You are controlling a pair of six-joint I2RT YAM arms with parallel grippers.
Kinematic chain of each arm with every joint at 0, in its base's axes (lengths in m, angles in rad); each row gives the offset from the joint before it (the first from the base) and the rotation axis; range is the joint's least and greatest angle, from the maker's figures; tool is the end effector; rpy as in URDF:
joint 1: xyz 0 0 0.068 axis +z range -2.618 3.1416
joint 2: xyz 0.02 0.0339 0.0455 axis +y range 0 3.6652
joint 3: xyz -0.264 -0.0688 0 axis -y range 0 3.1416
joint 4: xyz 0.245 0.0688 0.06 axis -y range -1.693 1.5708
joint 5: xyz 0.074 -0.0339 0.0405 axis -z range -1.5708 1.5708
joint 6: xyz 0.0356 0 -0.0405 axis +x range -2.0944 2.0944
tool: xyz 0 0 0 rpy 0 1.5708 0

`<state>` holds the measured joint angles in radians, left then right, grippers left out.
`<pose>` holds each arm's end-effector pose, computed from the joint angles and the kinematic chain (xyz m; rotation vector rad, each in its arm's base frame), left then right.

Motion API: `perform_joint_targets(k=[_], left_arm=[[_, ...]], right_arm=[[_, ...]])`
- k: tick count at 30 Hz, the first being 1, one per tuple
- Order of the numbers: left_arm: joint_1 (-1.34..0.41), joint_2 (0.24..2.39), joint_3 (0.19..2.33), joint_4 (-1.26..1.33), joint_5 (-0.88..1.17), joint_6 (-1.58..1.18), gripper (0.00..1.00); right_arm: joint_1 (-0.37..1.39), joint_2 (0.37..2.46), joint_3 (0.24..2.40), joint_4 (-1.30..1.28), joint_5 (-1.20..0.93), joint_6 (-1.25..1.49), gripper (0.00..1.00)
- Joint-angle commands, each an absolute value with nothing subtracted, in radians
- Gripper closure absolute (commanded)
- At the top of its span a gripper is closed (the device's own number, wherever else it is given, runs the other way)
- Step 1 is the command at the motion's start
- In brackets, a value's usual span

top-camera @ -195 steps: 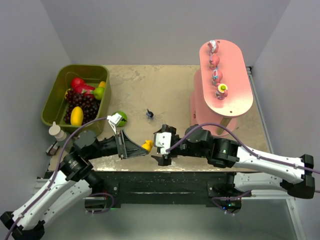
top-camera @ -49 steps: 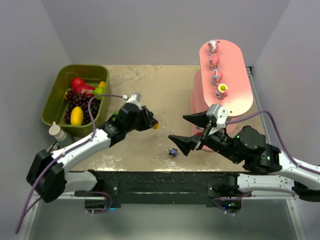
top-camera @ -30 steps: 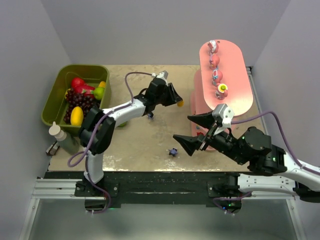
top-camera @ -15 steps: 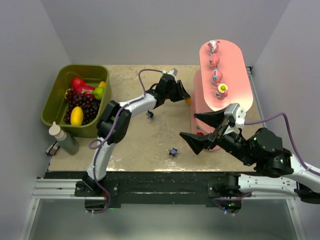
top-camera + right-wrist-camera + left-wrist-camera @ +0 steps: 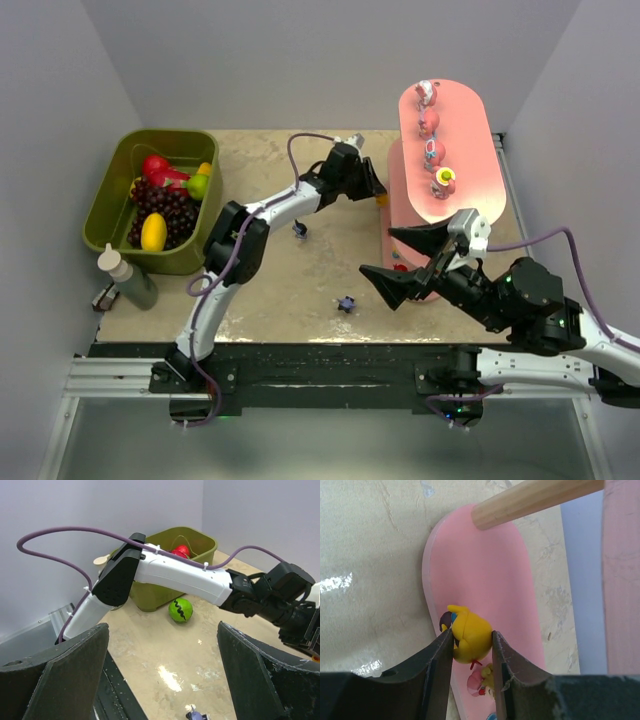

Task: Place and organize the plastic toys onto the shelf

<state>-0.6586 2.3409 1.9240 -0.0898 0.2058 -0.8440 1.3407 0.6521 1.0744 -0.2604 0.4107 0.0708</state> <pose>0.4284 -0.3407 0.2058 -0.0726 2.2690 -1.0815 0.0399 0.1080 0.4460 -0.5694 1.3671 0.8696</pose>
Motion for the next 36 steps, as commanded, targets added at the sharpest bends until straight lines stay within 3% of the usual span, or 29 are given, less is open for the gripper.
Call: perform_joint_targets(k=[1, 27, 36], left_arm=[[-0.683, 2.356, 1.985, -0.109, 0.19, -0.812, 1.0], [-0.75, 2.414, 2.072, -0.164, 0.003, -0.801, 1.0], [-0.755, 2.428, 2.094, -0.173, 0.003, -0.788, 0.89]], right_arm=[[1.344, 0.64, 1.066, -0.212, 0.44, 0.06, 0.08], [1.344, 0.595, 1.031, -0.218, 0.466, 0.058, 0.07], [1.344, 0.589, 1.02, -0.216, 0.474, 0.057, 0.07]])
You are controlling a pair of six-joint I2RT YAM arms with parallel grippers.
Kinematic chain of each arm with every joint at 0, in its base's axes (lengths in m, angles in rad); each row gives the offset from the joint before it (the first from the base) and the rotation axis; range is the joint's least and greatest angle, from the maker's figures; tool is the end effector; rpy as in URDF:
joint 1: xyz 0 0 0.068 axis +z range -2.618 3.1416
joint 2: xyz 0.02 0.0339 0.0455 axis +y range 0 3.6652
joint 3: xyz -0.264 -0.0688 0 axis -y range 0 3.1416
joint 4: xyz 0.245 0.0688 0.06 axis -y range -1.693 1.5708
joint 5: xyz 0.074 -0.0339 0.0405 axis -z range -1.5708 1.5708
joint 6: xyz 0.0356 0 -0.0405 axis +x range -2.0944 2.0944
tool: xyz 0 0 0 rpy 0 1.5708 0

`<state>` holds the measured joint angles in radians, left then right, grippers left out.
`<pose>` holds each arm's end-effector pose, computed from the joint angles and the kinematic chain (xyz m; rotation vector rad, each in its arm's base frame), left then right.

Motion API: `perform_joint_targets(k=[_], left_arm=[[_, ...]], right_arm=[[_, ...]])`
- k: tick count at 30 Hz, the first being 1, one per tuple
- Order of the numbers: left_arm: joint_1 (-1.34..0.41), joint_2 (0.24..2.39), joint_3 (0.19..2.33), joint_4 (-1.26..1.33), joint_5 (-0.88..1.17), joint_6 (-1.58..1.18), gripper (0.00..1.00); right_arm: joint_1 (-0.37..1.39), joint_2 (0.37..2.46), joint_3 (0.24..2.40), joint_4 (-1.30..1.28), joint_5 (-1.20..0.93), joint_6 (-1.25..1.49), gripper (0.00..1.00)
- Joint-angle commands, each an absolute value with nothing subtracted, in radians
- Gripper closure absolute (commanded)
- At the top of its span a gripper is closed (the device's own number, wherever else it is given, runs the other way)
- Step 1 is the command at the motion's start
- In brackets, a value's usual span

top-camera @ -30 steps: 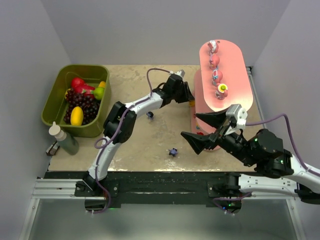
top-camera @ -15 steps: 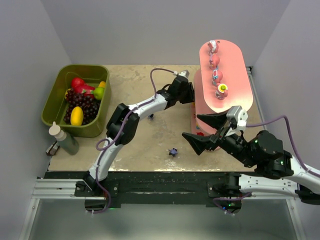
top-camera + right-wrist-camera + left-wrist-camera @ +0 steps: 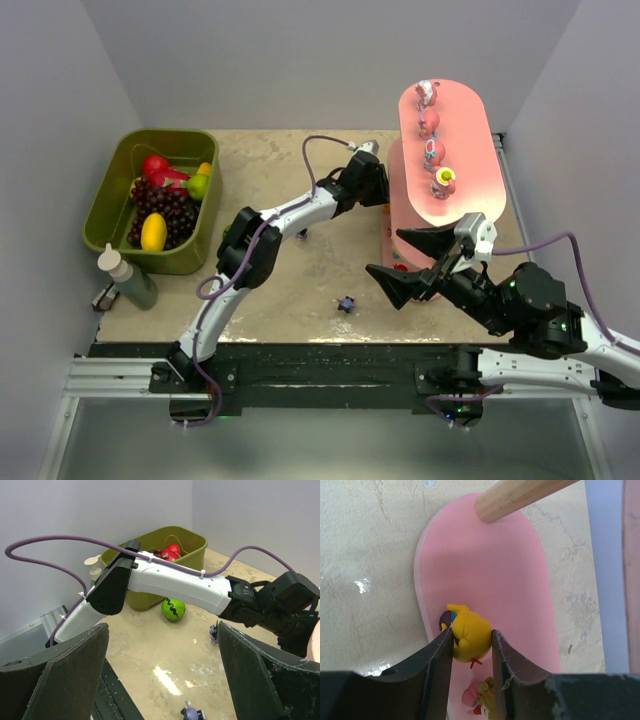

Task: Place and organize the plastic toys onto the shelf

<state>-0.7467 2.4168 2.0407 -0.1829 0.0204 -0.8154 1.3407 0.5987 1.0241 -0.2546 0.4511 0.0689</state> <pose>0.4109 -0.3812 0.1962 -0.0654 2.2782 -0.9054 0.0390 0.0985 0.4361 -0.5322 1.3723 0.8441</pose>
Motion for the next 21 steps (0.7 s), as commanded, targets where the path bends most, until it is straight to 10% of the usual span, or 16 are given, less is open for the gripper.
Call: perform_joint_targets(k=[1, 21], left_arm=[[-0.756, 2.431, 2.095, -0.172, 0.003, -0.79, 0.88], [-0.769, 2.464, 2.143, -0.19, -0.028, -0.788, 0.57]], right_arm=[[1.344, 0.588, 1.02, -0.215, 0.474, 0.057, 0.07], [1.344, 0.583, 1.014, -0.213, 0.48, 0.049, 0.07]])
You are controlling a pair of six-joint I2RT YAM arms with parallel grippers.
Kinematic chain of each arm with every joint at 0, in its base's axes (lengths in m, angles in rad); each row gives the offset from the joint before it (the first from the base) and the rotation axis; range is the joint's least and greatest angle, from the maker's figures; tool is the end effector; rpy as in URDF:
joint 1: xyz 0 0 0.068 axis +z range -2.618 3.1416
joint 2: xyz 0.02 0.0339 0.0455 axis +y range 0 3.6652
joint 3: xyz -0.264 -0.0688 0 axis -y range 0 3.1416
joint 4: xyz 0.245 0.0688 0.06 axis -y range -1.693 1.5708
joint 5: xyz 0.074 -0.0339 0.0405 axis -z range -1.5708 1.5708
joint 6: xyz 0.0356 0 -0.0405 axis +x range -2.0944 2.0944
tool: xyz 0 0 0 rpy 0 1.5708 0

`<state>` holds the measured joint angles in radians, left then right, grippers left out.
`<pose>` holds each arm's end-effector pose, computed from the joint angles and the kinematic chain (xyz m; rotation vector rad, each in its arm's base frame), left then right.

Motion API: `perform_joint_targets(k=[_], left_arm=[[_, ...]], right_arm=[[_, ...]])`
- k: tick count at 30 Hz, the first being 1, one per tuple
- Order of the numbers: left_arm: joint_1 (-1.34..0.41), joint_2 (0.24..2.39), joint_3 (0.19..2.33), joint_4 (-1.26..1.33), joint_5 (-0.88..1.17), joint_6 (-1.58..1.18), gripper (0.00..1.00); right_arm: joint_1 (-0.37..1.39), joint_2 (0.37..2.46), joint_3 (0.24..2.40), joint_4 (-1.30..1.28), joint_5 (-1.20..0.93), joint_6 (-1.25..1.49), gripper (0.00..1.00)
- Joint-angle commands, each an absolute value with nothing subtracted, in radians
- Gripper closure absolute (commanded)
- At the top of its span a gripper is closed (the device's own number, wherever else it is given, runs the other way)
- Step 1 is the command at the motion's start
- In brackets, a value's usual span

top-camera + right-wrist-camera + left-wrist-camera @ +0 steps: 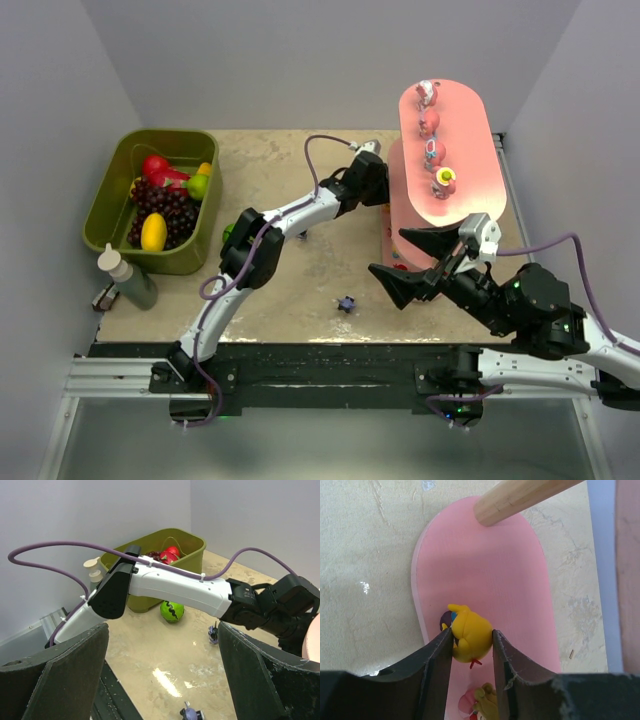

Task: Place and organize the plastic toys onto the shelf

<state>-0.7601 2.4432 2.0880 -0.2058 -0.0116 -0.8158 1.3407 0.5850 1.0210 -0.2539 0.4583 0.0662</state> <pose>0.4102 -0.3894 0.1960 -0.0706 2.2717 -0.8812 0.0383 0.0946 0.4363 -0.5205 1.3658 0.8430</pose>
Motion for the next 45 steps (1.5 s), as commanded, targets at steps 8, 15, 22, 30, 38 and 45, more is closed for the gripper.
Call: perform_joint_targets(k=[8, 15, 22, 30, 38, 45], left_arm=[[-0.77, 2.462, 2.143, -0.179, -0.018, -0.795, 0.47], [-0.77, 2.447, 2.12, -0.147, -0.009, -0.81, 0.45], [-0.772, 2.405, 2.069, -0.089, -0.005, -0.824, 0.41], [-0.773, 2.358, 2.011, -0.029, 0.02, -0.833, 0.39], [-0.773, 2.313, 1.947, 0.044, 0.014, -0.827, 0.36], [-0.773, 2.254, 1.876, 0.078, 0.003, -0.805, 0.32]], right_arm=[[1.344, 0.583, 1.014, -0.212, 0.479, 0.048, 0.07], [1.344, 0.581, 1.014, -0.213, 0.482, 0.048, 0.07], [1.344, 0.583, 1.019, -0.215, 0.483, 0.045, 0.07], [1.345, 0.595, 1.026, -0.218, 0.485, 0.046, 0.07], [1.344, 0.607, 1.032, -0.221, 0.488, 0.048, 0.07], [1.344, 0.62, 1.038, -0.222, 0.494, 0.051, 0.07]])
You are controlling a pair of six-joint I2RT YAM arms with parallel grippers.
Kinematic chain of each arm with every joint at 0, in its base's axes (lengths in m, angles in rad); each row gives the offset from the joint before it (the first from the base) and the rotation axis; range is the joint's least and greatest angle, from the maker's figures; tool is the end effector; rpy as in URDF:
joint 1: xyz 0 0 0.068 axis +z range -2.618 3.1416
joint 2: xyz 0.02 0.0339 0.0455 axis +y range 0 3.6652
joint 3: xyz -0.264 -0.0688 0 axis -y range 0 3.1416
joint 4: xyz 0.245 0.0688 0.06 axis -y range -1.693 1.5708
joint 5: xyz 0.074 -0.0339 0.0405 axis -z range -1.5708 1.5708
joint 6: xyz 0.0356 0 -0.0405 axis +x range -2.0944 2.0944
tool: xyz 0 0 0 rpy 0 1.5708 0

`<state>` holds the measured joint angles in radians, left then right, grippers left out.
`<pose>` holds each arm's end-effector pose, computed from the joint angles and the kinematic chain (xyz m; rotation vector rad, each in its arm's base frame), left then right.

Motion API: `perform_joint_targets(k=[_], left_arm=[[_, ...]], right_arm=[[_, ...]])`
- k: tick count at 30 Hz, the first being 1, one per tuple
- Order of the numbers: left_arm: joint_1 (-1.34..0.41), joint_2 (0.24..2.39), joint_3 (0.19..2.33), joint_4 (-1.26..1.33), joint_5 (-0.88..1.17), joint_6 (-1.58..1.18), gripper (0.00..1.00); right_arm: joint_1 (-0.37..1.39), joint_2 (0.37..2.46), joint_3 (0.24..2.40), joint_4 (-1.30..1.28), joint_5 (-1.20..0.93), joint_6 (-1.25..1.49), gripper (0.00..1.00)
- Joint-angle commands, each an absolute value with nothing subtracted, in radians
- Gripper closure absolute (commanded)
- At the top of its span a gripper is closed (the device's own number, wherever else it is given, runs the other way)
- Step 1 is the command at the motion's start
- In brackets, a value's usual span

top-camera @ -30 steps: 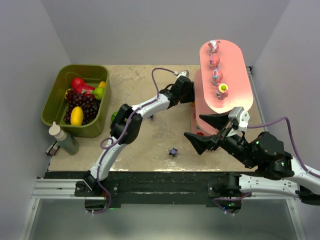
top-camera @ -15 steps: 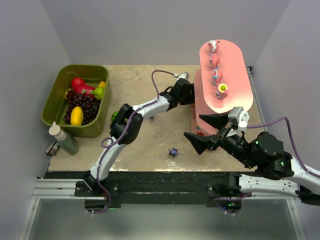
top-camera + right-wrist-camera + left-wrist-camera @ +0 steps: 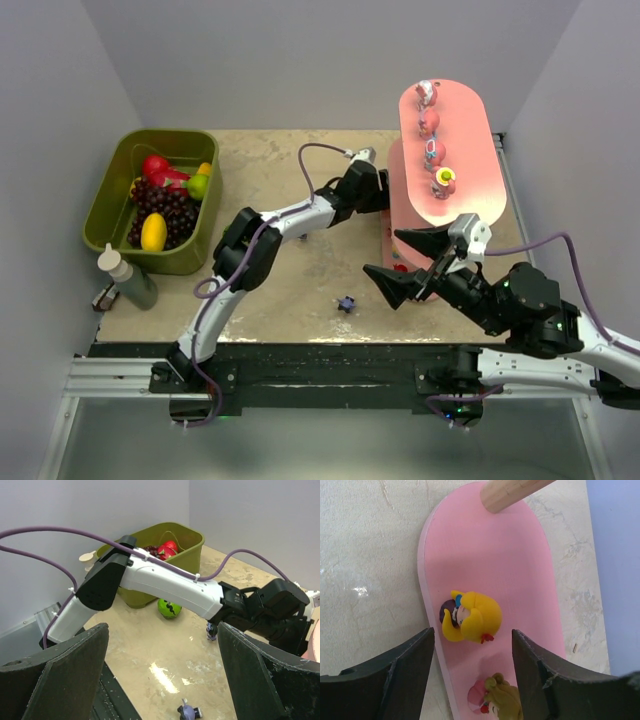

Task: Place and organize the plastic toys onto the shelf

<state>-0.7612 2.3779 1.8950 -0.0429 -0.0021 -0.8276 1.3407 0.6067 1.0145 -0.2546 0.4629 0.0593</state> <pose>0.3985 -0.3796 0.1804 -0.0759 2.2430 -0.9204 0.0403 0.1023 0.4324 -0.5408 1.3841 0.8183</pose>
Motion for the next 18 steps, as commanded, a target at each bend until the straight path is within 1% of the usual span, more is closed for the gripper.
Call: perform_joint_targets(k=[1, 9, 13, 18], left_arm=[[-0.773, 2.246, 1.856, 0.083, 0.002, -0.802, 0.32], [-0.773, 2.148, 1.688, 0.164, 0.003, -0.796, 0.31], [-0.769, 2.074, 1.539, 0.221, -0.04, -0.796, 0.31], [-0.756, 1.928, 1.372, 0.287, -0.078, -0.792, 0.31]], right_arm=[[1.345, 0.621, 1.04, -0.224, 0.497, 0.052, 0.07], [1.345, 0.624, 1.065, -0.241, 0.499, 0.083, 0.07], [1.345, 0.632, 1.078, -0.262, 0.506, 0.087, 0.07], [1.344, 0.653, 1.077, -0.285, 0.577, 0.113, 0.07]])
